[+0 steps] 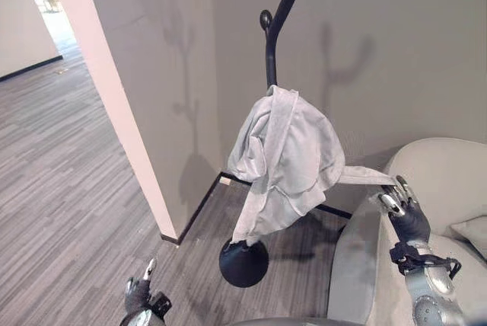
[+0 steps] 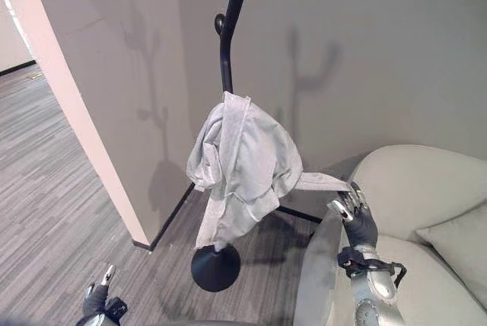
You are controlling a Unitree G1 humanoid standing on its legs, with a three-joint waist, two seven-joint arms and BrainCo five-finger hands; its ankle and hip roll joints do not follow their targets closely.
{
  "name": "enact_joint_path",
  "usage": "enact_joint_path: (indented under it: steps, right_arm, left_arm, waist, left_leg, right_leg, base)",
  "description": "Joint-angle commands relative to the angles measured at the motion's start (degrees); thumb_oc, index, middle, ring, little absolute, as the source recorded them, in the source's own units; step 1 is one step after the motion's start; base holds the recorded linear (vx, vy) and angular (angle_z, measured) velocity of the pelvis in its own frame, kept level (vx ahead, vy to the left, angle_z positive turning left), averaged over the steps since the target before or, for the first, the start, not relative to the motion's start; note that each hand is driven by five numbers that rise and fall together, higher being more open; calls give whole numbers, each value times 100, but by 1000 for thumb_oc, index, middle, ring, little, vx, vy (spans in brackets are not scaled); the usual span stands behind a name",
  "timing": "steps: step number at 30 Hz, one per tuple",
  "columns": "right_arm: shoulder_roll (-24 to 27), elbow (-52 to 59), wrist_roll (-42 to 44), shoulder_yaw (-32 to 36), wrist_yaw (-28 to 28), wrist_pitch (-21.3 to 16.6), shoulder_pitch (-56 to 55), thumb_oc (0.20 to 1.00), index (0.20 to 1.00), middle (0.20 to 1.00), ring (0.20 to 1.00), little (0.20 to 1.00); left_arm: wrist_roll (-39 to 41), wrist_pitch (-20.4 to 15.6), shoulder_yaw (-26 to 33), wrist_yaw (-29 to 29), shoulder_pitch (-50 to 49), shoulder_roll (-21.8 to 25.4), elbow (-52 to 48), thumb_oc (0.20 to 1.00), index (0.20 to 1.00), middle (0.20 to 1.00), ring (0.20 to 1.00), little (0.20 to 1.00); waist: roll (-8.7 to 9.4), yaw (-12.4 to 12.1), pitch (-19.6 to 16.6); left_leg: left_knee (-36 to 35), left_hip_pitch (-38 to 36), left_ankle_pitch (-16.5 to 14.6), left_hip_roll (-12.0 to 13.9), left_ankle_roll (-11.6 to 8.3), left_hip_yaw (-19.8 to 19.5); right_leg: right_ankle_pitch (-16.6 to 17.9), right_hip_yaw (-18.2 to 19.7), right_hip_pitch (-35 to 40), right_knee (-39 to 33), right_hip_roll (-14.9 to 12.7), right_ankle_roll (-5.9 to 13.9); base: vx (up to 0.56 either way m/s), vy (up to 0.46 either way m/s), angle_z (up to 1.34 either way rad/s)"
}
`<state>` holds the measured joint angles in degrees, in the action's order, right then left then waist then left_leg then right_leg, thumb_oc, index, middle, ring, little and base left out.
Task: Hang the clothes on the sofa on the clothes rack.
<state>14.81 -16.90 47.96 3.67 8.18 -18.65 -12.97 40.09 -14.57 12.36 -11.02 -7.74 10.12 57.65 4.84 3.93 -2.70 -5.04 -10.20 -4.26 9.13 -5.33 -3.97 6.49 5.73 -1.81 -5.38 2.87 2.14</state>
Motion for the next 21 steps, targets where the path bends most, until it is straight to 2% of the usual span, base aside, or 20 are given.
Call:
enact_joint_path:
  steps: [1, 2, 4, 7, 8, 14, 16, 18, 21]
  right_arm:
    - [-386, -682, 1343, 5, 130, -85, 166, 1000, 1000, 1000, 1000, 1000]
    - [-658, -1835, 1644, -122, -23, 67, 251, 1000, 1000, 1000, 1000, 1000]
    - [-720, -2222, 1660, -230, -74, 210, 318, 1000, 1000, 1000, 1000, 1000]
    - [-882, -3713, 1597, -402, -276, 651, 614, 1000, 1000, 1000, 1000, 1000]
    - [-963, -4612, 1581, -399, -376, 868, 820, 1000, 1000, 1000, 1000, 1000]
    - [-987, -5977, 1212, -315, -468, 1264, 1206, 1000, 1000, 1000, 1000, 1000]
    - [-971, -6118, 1167, -285, -496, 1304, 1243, 1000, 1000, 1000, 1000, 1000]
    - [-886, -6677, 1016, -64, -579, 1460, 1343, 1000, 1000, 1000, 1000, 1000]
    - [-846, -6816, 991, 52, -650, 1455, 1376, 1000, 1000, 1000, 1000, 1000]
  left_arm:
    - [505, -50, 9, 383, 277, 210, 643, 1000, 1000, 1000, 1000, 1000]
    - [582, 91, 4, 595, 290, 172, 1137, 1000, 1000, 1000, 1000, 1000]
    - [618, 113, -3, 651, 305, 169, 1243, 1000, 1000, 1000, 1000, 1000]
    - [601, 193, -138, 846, 324, 160, 1557, 1000, 1000, 1000, 1000, 1000]
    - [478, 203, -256, 882, 346, 148, 1722, 1000, 1000, 1000, 1000, 1000]
    - [62, 228, -652, 1012, 484, 68, 1954, 1000, 1000, 1000, 1000, 1000]
    - [50, 236, -678, 1036, 499, 46, 1991, 1000, 1000, 1000, 1000, 1000]
    - [-104, 288, -756, 1112, 563, 29, 2068, 1000, 1000, 1000, 1000, 1000]
    - [-139, 316, -787, 1122, 570, 19, 2082, 1000, 1000, 1000, 1000, 1000]
  waist:
    - [19, -47, -96]
    - [-12, -82, -105]
    - [-27, -97, -92]
    - [-65, -202, -69]
    - [-82, -278, -61]
    - [-117, -393, -28]
    - [-117, -408, -29]
    - [-119, -439, -36]
    - [-125, -448, -43]
  left_leg:
    - [4, -137, -124, 343, -94, -43]
    - [4, -131, -116, 352, -113, -53]
    - [4, -130, -108, 363, -121, -63]
    - [4, -112, -76, 375, -141, -120]
    - [4, -98, -54, 378, -144, -162]
    - [4, -31, -2, 360, -140, -288]
    - [4, -19, -3, 354, -141, -304]
    - [4, 15, -5, 342, -141, -366]
    - [4, 36, -8, 339, -140, -396]
  right_leg:
    - [-274, -106, -25, 312, -255, 407]
    - [-287, -133, 2, 300, -263, 391]
    - [-298, -149, 12, 301, -260, 378]
    - [-318, -215, 44, 289, -275, 352]
    - [-328, -260, 74, 267, -288, 333]
    - [-345, -409, 144, 229, -348, 303]
    - [-345, -434, 161, 214, -359, 300]
    - [-350, -505, 190, 186, -385, 286]
    - [-356, -545, 203, 171, -394, 283]
  base:
    - [17, 7, -4]
    - [16, 15, -3]
    - [0, 0, 0]
    - [4, 8, 3]
    - [2, 10, 7]
    - [12, 17, 14]
    - [11, 11, 18]
    - [32, 20, 15]
    - [13, 8, 9]
